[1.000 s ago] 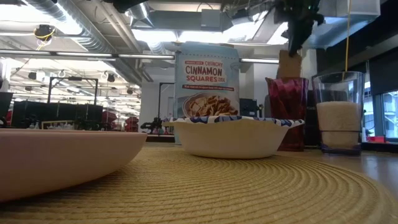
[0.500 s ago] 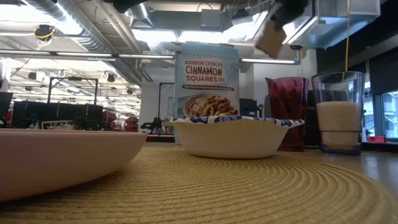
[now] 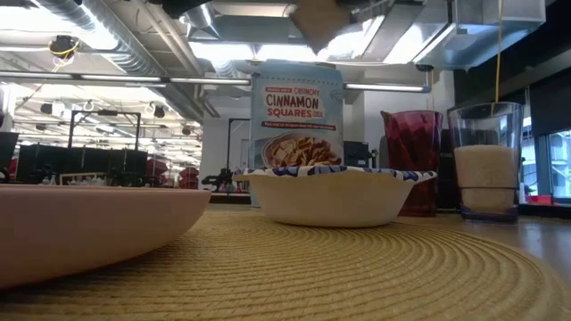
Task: Arrange a breakfast setting
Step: Put the toasted bread on the pink plate
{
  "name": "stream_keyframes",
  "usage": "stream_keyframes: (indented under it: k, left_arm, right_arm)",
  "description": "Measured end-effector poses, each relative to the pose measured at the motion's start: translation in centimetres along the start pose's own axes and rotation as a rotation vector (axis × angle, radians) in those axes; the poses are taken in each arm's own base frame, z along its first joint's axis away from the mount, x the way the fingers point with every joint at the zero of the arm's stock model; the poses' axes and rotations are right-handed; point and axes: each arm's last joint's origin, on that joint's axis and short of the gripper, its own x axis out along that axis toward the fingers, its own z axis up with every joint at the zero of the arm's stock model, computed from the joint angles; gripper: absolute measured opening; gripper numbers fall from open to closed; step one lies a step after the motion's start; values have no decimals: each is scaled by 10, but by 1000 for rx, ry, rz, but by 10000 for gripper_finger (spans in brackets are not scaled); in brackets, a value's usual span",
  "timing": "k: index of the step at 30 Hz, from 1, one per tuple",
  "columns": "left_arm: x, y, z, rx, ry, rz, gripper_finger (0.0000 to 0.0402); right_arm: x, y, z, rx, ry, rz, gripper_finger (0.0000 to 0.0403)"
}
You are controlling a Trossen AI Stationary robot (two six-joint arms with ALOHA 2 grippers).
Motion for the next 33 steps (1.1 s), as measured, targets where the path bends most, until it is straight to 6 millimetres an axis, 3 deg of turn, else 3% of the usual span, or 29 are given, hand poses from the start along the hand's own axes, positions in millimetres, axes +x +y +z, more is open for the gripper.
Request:
stream_keyframes:
  k: [6, 15, 24, 33]
  left_arm:
    - [1, -6, -1, 118, -1, -90, 314]
    - [10, -21, -2, 281, -2, -125, 314]
    - [20, -23, 1, 289, -19, -29, 314]
    - [20, -29, 5, 293, -94, -130, 314]
  right_arm:
    - [20, 16, 26, -178, -56, -159, 3]
    - [10, 9, 52, -297, -196, -420, 3]
    - [9, 5, 58, -362, -253, -474, 3]
    - [25, -1, 59, -332, -290, -457, 3]
